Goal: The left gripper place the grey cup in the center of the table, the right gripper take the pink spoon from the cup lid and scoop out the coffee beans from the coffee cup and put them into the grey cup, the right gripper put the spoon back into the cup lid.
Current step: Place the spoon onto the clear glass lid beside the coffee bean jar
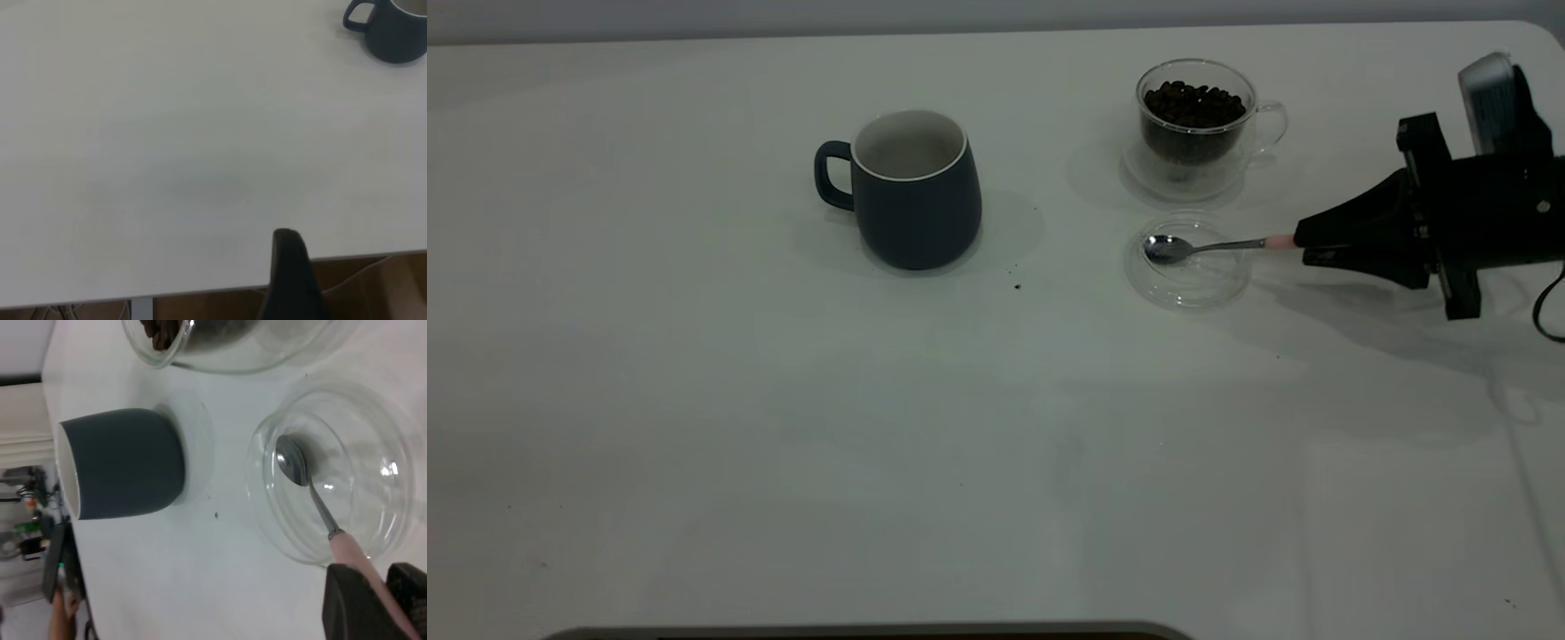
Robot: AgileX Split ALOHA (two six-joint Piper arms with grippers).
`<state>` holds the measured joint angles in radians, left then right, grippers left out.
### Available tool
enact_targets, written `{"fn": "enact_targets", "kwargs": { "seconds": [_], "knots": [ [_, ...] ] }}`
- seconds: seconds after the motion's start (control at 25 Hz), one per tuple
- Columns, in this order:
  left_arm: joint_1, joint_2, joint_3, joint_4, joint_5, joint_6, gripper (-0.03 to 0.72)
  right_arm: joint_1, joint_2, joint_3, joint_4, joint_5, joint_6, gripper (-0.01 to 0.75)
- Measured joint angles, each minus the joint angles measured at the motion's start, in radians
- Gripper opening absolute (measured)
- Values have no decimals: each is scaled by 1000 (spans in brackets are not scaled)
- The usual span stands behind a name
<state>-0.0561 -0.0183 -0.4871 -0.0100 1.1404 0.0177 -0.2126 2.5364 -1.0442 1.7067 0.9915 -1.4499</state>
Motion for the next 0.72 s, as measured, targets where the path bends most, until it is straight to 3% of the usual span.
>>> {"fn": "enact_targets", "kwargs": {
  "seconds": [0.56, 0.72],
  "knots": [
    [0, 0, 0, 0, 0, 0, 565, 0, 45, -18, 47, 46, -63, 107],
    [0, 0, 0, 0, 0, 0, 565, 0, 45, -18, 50, 38, -66, 190]
  ]
}}
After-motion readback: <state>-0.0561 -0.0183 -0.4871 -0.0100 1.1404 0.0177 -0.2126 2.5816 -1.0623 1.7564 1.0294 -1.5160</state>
